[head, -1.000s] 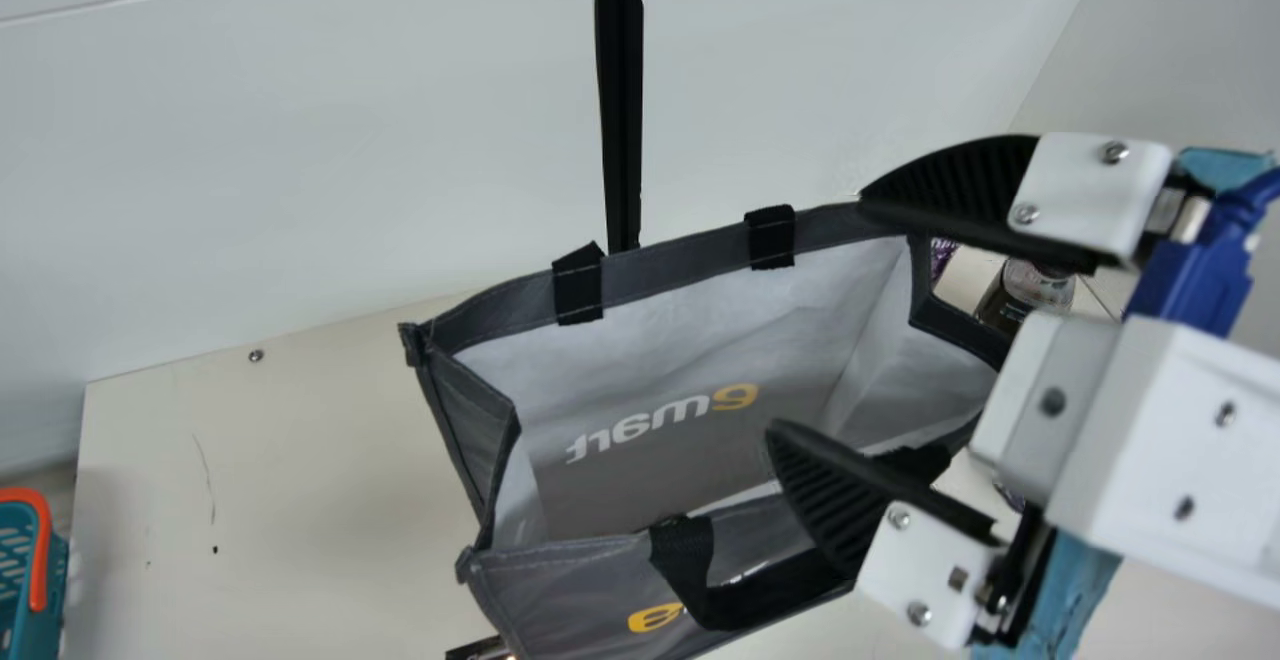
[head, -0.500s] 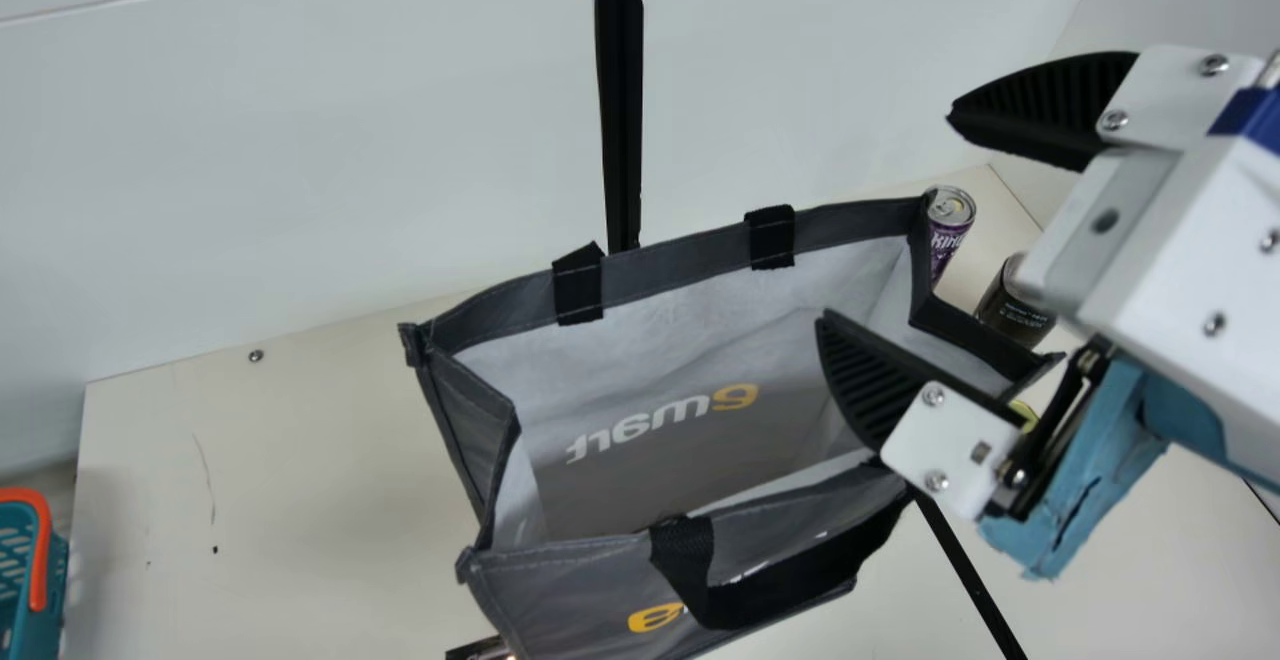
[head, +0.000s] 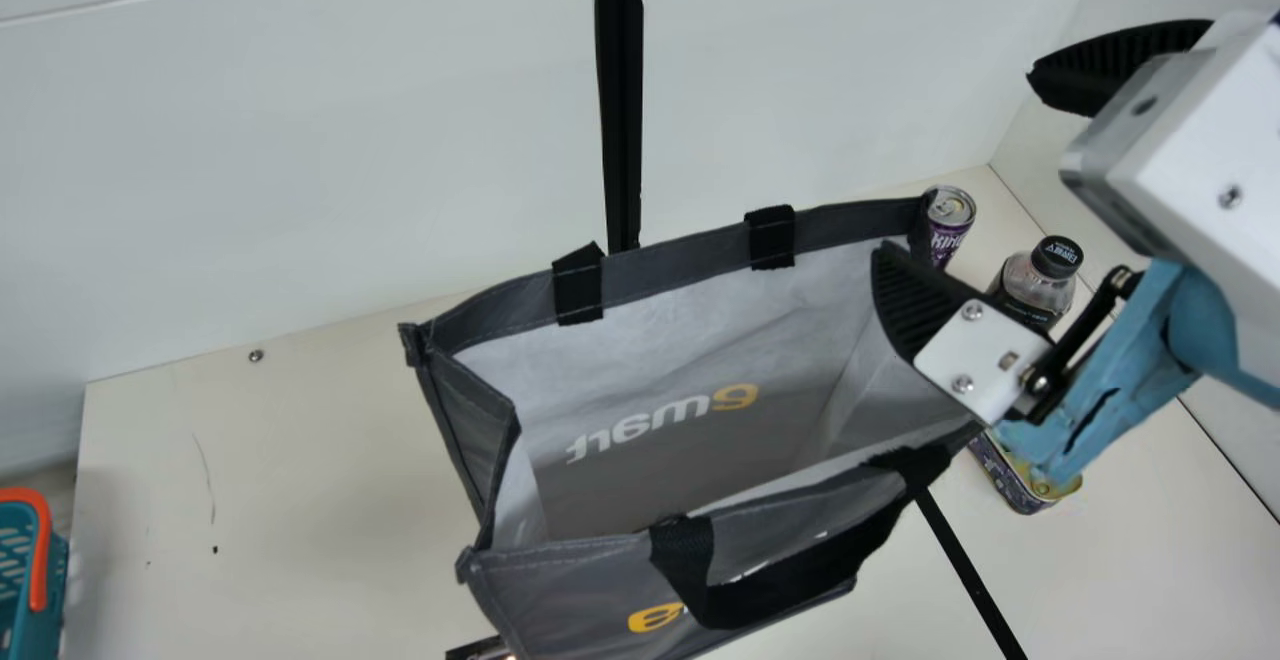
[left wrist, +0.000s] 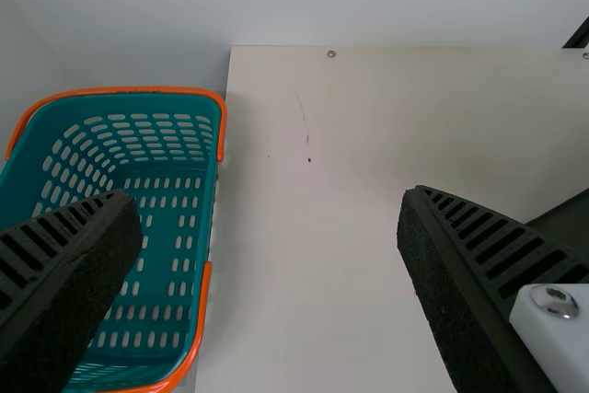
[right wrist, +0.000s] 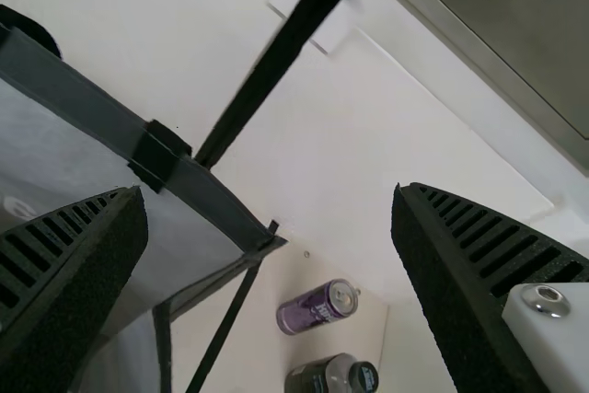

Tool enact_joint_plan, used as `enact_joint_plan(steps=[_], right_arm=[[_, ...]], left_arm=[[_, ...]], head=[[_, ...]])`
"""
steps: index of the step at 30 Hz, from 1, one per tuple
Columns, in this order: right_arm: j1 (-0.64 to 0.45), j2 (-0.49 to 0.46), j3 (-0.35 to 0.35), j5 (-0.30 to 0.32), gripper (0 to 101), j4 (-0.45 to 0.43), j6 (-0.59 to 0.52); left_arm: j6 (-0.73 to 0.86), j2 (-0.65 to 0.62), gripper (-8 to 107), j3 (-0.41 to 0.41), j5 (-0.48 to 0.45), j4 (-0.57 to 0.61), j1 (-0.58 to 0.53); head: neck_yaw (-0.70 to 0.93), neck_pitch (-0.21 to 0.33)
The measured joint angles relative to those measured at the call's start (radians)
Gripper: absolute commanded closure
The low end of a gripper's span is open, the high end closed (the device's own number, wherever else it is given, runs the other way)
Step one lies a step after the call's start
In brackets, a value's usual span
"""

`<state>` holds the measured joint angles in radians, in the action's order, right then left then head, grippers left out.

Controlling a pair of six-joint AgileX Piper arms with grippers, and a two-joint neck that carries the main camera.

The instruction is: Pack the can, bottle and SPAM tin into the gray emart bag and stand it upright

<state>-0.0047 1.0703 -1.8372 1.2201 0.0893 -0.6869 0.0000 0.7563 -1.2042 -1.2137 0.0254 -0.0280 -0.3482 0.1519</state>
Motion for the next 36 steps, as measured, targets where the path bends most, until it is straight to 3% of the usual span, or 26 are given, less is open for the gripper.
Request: enact_joint_plan(steps=[18,36], right_arm=[[-0.286,0.054,0.002,-0.001,6,0.110,-0.027],[-0.551,0.098,0.062,-0.002,6,0.170,-0.059]], left_arm=[[0.000,0.000,9,0.000,0.000,0.000,0.000],[0.000,0.000,9,0.000,0.000,0.000,0.000]], head=[[0.002,0.000],[0.000,-0.002]])
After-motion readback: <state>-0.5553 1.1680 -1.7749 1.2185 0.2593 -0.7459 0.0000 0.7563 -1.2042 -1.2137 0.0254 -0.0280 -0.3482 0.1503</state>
